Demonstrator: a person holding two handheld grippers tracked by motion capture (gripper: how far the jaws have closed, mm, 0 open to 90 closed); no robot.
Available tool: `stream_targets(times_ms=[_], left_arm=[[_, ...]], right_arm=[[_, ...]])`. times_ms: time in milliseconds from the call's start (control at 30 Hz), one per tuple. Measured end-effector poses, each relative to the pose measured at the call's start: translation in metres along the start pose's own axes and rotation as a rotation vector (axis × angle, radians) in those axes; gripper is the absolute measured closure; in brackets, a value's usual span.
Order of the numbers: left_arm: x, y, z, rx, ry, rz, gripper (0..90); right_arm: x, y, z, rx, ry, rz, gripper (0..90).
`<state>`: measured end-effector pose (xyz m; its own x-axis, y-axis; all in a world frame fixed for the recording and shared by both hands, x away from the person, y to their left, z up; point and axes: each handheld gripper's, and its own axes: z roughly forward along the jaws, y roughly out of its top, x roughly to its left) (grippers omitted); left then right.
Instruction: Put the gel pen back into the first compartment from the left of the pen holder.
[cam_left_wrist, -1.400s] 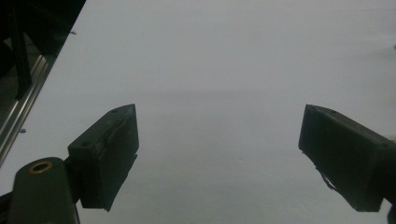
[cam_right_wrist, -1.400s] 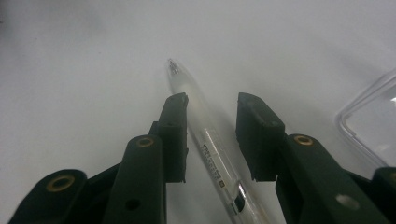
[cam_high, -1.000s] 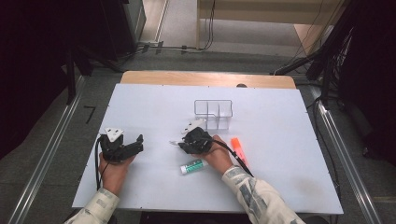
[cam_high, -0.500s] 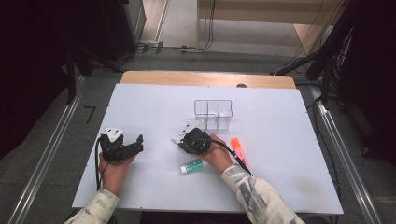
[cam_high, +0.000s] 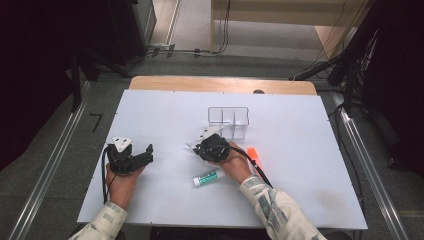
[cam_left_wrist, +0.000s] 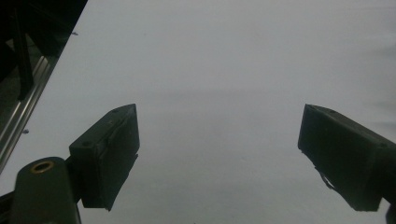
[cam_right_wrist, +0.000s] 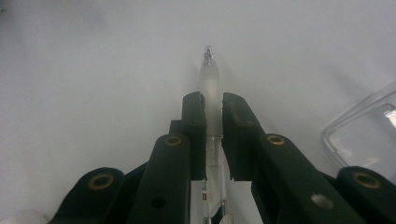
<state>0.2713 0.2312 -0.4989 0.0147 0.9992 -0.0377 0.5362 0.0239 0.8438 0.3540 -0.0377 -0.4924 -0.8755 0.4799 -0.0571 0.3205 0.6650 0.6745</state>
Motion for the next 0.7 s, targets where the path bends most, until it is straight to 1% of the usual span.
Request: stream_targets(times_ms=[67,133,267,300,467,667,700], left_arm=[[0.0,0.0,0.0,0.0,-0.001,0.001,13.4],[0.0,0.0,0.0,0.0,0.0,-0.001,13.4],[0.0,0.0,0.0,0.0,0.0,-0.001,13.4],[0.0,0.0,0.0,0.001,0.0,0.0,13.4],[0.0,0.0,0.0,0.002,0.0,0.001,13.4],[0.0,0.0,0.0,0.006,0.001,0.004,13.4],[0.0,0.0,0.001,0.006,0.001,0.004,13.4]], right_arm=[[-0.001,0.0,-0.001,-0.005,0.0,-0.002,78.0],[-0.003,0.0,-0.003,-0.017,0.003,0.012,78.0],[-0.004,-0.001,-0.006,-0.024,0.005,0.012,78.0],[-0.004,-0.001,-0.007,-0.026,0.006,0.02,78.0],[-0.006,-0.001,-0.013,-0.052,-0.002,0.022,78.0],[-0.011,0.001,-0.023,-0.074,-0.008,0.05,78.0],[-0.012,0.001,-0.024,-0.082,-0.01,0.047,78.0]])
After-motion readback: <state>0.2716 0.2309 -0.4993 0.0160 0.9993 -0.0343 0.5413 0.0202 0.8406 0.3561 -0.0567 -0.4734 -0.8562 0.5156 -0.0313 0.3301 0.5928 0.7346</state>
